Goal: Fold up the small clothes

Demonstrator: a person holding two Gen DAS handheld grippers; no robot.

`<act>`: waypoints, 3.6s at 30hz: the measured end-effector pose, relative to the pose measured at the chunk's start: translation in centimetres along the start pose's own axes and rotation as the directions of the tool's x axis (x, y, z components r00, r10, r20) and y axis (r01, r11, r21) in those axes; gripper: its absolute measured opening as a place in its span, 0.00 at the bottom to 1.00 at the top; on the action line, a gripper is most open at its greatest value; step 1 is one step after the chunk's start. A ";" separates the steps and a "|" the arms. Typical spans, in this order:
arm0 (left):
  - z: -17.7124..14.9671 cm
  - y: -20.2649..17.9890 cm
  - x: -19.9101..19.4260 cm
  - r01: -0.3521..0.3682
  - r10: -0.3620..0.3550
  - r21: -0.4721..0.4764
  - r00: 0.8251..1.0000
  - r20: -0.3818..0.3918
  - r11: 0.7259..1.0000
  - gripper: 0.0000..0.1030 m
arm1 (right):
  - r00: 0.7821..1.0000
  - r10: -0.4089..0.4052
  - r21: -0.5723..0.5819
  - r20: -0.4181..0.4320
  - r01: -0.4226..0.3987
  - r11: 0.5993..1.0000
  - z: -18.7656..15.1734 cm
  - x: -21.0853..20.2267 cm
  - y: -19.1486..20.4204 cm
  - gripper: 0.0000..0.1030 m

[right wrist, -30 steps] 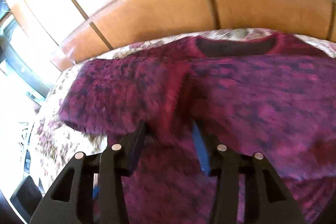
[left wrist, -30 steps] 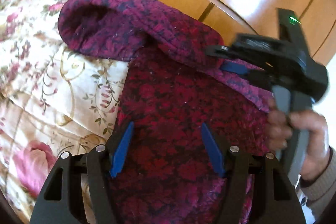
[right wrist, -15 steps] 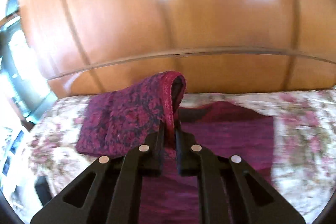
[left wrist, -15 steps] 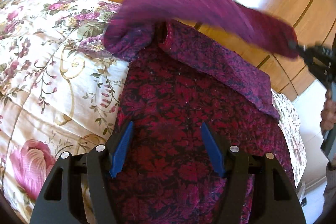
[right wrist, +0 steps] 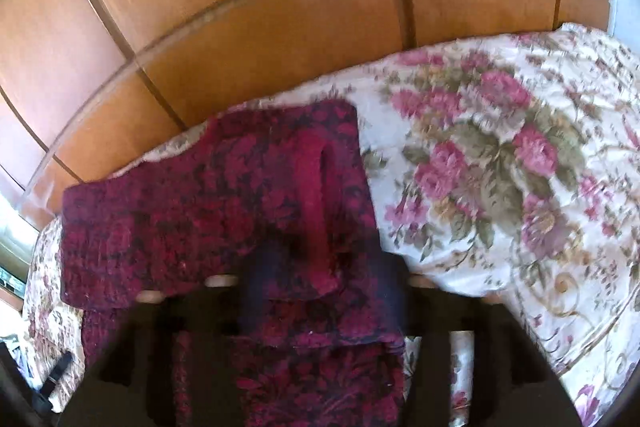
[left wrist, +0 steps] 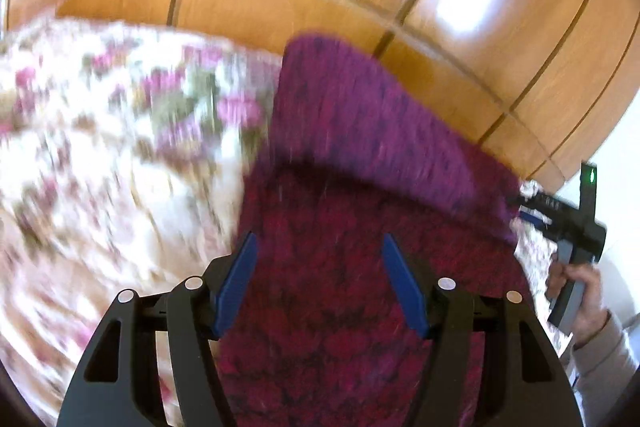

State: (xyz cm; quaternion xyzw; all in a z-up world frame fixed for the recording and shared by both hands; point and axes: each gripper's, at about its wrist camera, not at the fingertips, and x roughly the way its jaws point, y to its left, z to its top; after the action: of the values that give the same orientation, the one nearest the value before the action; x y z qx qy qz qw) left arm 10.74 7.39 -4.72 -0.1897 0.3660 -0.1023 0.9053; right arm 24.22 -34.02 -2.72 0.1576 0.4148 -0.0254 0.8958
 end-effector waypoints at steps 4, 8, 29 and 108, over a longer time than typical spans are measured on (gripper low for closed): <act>3.8 -0.6 -0.4 0.034 -0.035 0.014 0.997 0.066 0.999 0.62 | 0.997 0.054 -0.075 0.062 -0.049 0.996 0.8 -2.2 2.8 0.64; 7.4 -3.0 2.0 0.048 -0.055 0.076 0.995 0.084 0.996 0.59 | 0.996 0.076 -0.176 0.044 -0.067 0.982 2.0 -0.7 6.9 0.67; 9.9 -1.6 6.4 0.042 -0.046 0.049 0.995 0.090 0.998 0.53 | 0.989 -0.107 -0.305 0.106 0.135 0.943 -3.5 5.6 8.2 0.72; -15.2 1.2 -10.7 0.099 -0.094 0.002 0.952 -0.293 0.995 0.16 | 0.802 0.321 0.022 -0.504 -0.360 0.933 -24.5 -13.8 -3.6 0.24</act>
State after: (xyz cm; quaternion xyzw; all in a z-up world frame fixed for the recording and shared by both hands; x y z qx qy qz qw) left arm -7.50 7.86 -8.62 -0.1825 0.4851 -0.1762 0.8368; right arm -3.43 -31.23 -8.18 0.1971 0.5975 0.1928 0.7529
